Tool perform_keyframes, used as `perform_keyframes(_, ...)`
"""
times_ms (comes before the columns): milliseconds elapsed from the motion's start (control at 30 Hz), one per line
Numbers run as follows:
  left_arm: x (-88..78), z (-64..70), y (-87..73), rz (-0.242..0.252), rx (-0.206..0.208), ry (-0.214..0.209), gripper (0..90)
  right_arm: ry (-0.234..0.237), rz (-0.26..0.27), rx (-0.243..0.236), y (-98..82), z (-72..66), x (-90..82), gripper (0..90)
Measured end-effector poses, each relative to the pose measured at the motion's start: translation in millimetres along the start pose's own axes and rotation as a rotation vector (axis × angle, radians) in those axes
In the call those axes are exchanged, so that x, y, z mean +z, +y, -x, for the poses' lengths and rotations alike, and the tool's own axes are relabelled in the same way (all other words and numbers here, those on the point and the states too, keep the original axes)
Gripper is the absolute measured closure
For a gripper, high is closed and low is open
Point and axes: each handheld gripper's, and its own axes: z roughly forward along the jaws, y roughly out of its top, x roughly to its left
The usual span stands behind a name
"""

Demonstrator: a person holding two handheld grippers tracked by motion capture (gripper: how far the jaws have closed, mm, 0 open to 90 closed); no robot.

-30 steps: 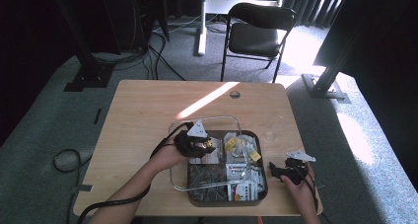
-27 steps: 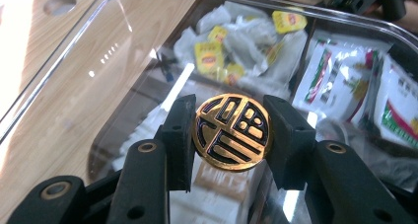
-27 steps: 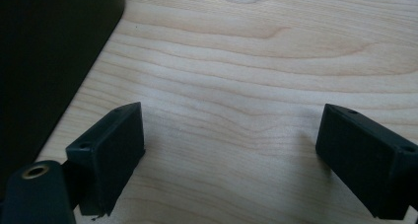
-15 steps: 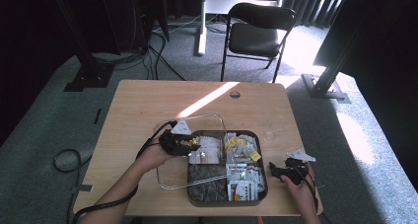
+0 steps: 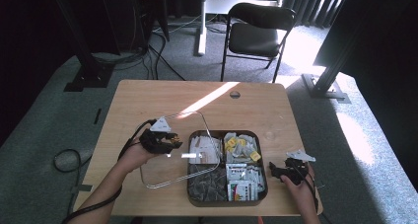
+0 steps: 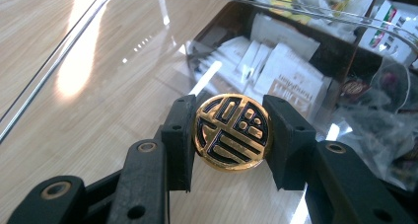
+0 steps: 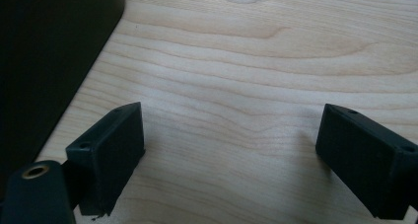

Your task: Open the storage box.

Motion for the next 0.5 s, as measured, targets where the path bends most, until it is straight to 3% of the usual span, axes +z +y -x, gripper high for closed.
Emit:
perform_keyframes(167, -8.5, -6.1, -5.3, -0.003, -0.007, 0.021, 58.9, 0.0, 0.0, 0.0, 0.0, 0.0, 0.0, 10.6)
perform_keyframes(200, -12.2, -9.9, -9.4, 0.004, -0.026, 0.026, 58.9, 0.0, 0.0, 0.0, 0.0, 0.0, 0.0, 10.6)
perform_keyframes(500, -24.7, -21.1, -26.1, 0.015, -0.07, 0.075, 58.9, 0.0, 0.0, 0.0, 0.0, 0.0, 0.0, 10.6)
